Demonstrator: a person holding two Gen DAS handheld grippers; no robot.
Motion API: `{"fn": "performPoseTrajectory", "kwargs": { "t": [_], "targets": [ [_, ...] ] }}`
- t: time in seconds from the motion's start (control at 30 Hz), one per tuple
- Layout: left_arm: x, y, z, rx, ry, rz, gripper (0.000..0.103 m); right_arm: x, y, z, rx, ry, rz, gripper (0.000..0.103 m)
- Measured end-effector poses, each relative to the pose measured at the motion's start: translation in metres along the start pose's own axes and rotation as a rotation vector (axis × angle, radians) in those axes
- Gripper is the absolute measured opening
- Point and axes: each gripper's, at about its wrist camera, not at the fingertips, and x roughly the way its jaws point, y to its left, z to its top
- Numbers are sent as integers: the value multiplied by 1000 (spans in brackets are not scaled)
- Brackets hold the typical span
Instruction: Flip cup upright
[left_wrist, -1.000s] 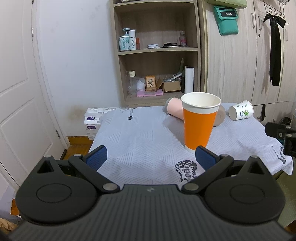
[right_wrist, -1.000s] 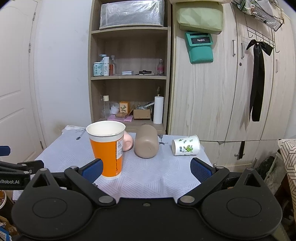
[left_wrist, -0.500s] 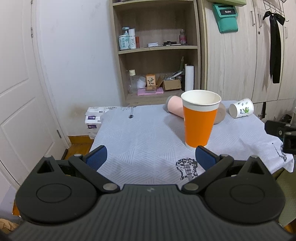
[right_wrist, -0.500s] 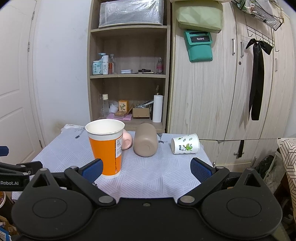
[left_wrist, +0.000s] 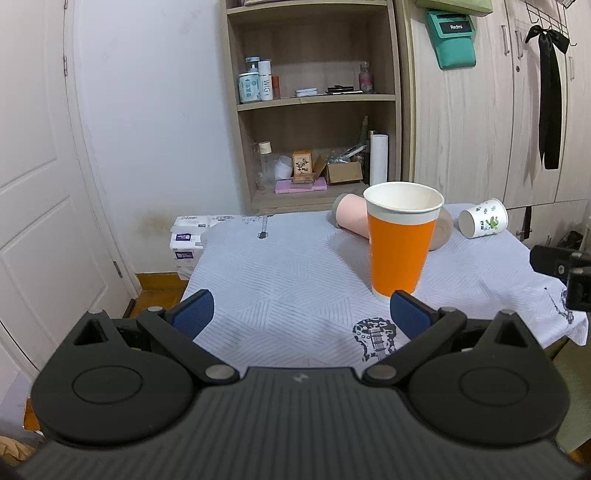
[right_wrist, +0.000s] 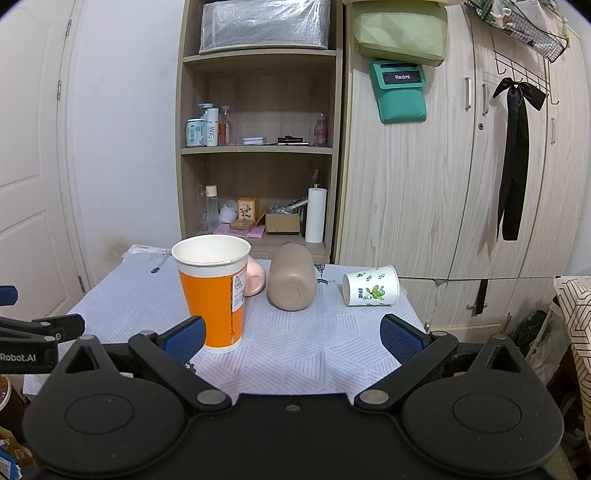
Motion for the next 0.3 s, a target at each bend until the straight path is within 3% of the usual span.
{"fn": "performPoseTrajectory", "kwargs": {
  "t": [0.3],
  "targets": [
    [-1, 1, 1, -6, -2, 6, 103, 0, -1, 0, 0, 2, 0, 102]
  ]
}}
